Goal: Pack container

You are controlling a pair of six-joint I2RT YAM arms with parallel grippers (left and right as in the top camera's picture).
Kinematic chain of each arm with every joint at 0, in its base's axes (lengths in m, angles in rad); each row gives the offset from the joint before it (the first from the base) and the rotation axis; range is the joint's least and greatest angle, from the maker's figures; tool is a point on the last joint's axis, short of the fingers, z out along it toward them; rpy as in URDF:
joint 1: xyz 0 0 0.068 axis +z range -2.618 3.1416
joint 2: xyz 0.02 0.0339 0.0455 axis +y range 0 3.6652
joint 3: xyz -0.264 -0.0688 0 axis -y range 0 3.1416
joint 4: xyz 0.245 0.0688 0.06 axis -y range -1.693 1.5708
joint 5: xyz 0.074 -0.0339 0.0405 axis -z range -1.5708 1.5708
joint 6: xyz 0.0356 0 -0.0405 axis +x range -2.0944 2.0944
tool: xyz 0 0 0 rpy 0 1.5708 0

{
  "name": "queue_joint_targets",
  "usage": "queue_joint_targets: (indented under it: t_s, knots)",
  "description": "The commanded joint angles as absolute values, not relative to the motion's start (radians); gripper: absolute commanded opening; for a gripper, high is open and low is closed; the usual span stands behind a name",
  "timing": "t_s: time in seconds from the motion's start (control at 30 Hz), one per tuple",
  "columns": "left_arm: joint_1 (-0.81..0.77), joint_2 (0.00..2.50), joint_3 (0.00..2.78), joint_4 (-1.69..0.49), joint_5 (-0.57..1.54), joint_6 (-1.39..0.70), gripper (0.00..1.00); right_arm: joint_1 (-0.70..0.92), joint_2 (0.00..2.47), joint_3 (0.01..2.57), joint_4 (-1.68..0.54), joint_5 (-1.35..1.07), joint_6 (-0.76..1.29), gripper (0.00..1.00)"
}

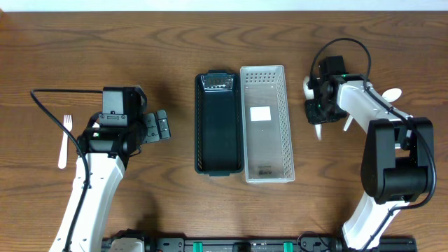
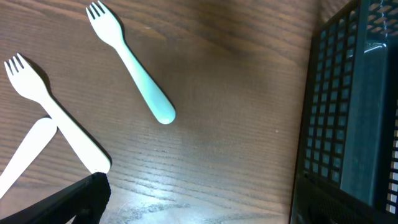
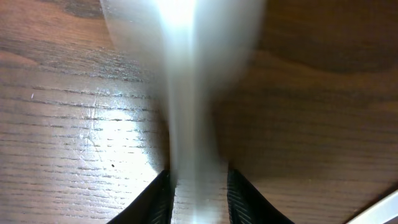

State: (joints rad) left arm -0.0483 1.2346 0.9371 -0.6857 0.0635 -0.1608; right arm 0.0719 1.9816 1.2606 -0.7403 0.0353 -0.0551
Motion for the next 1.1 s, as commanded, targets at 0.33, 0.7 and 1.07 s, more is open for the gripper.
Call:
queue_joint_targets:
  t_s: [0.33,0.7,1.07]
  knots:
    - [-0.051,1.234,0.950,-0.700,0.052,-0.166,0.98,0.064,2.048,1.222,-0.762,0.067,-0.046,0.36]
    - [-0.051,1.234,0.950,-0.699,0.052,-0.167,0.98,0.064,2.048,1.222,-0.709,0.067,-0.046,0.43]
    - [-0.051,1.234,0.950,-0.702,0.052,-0.166,0.98,0.065,2.048,1.222,-0.696,0.062,-0.030,0.52]
